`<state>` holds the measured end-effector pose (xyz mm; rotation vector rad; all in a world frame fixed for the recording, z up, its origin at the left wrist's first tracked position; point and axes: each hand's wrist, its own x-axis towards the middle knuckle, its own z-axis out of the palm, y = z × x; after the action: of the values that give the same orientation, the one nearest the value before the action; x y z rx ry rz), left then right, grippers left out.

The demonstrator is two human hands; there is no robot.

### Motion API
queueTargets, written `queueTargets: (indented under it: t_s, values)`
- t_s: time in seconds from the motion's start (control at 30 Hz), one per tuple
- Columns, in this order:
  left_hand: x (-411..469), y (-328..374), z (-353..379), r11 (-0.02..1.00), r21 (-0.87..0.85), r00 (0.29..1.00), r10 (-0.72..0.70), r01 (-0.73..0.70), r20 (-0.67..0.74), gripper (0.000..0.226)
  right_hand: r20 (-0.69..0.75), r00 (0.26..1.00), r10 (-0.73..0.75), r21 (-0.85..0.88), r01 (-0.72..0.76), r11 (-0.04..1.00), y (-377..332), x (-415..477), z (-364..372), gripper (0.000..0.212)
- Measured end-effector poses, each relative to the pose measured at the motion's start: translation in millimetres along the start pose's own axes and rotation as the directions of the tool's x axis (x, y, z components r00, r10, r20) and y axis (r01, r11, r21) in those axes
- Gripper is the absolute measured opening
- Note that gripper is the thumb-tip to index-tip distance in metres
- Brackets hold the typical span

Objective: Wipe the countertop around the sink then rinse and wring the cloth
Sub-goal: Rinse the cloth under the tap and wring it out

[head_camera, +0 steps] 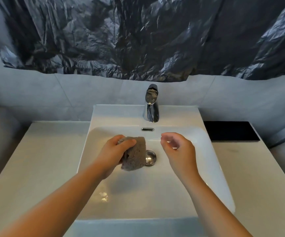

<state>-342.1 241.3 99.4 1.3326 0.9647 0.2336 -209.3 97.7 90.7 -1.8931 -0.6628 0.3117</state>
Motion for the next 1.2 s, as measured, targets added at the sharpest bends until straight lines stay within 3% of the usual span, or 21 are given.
queueTargets:
  t_s: [0.2, 0.33, 0.4, 0.57, 0.63, 0.77, 0.87, 1.0, 1.07, 1.2]
  values:
    - [25, 0, -6, 0.999, -0.032, 0.998, -0.035, 0.033, -0.059, 0.017, -0.004, 0.998, -0.064, 0.054, 0.064, 0.996, -30, 59, 0, 0.013]
    - [39, 4, -5, 0.999, 0.032, 0.999, -0.01, 0.011, -0.041, 0.019, 0.186, 0.961, 0.206, 0.147, -0.235, 0.961, -59, 104, 12, 0.025]
    - [46, 4, -5, 0.999, 0.051, 0.999, -0.002, 0.005, -0.053, 0.022, 0.207, 0.933, 0.293, 0.208, -0.335, 0.919, -66, 116, 16, 0.027]
    - [59, -3, -6, 0.995, 0.097, 0.998, 0.007, -0.001, -0.06, 0.023, 0.09, 0.925, 0.368, 0.271, -0.378, 0.885, -73, 125, 26, 0.023]
    - [60, -5, -6, 0.994, 0.105, 0.999, 0.009, -0.005, -0.047, 0.022, 0.094, 0.908, 0.407, 0.265, -0.417, 0.869, -78, 130, 28, 0.021]
    - [63, -6, -5, 0.989, 0.145, 0.998, 0.027, -0.018, -0.061, 0.021, 0.131, 0.856, 0.501, 0.434, -0.503, 0.747, -96, 147, 26, 0.016]
    - [67, -5, -1, 0.99, 0.141, 0.998, 0.023, -0.015, -0.057, 0.021, 0.173, 0.86, 0.479, 0.527, -0.492, 0.693, -99, 141, 18, 0.01]
    - [69, -8, 6, 0.997, 0.073, 0.999, -0.009, 0.011, -0.037, 0.022, 0.025, 0.948, 0.316, 0.344, -0.305, 0.888, -67, 100, 6, 0.012]
    - [69, -9, 10, 0.999, 0.033, 1.0, -0.024, 0.025, -0.014, 0.022, -0.031, 0.966, 0.258, 0.247, -0.242, 0.938, -36, 70, 3, 0.012]
    - [68, -5, 22, 0.994, -0.084, 0.996, -0.06, 0.065, 0.062, 0.024, 0.133, 0.93, 0.344, 0.132, -0.36, 0.923, 13, 22, 12, 0.009]
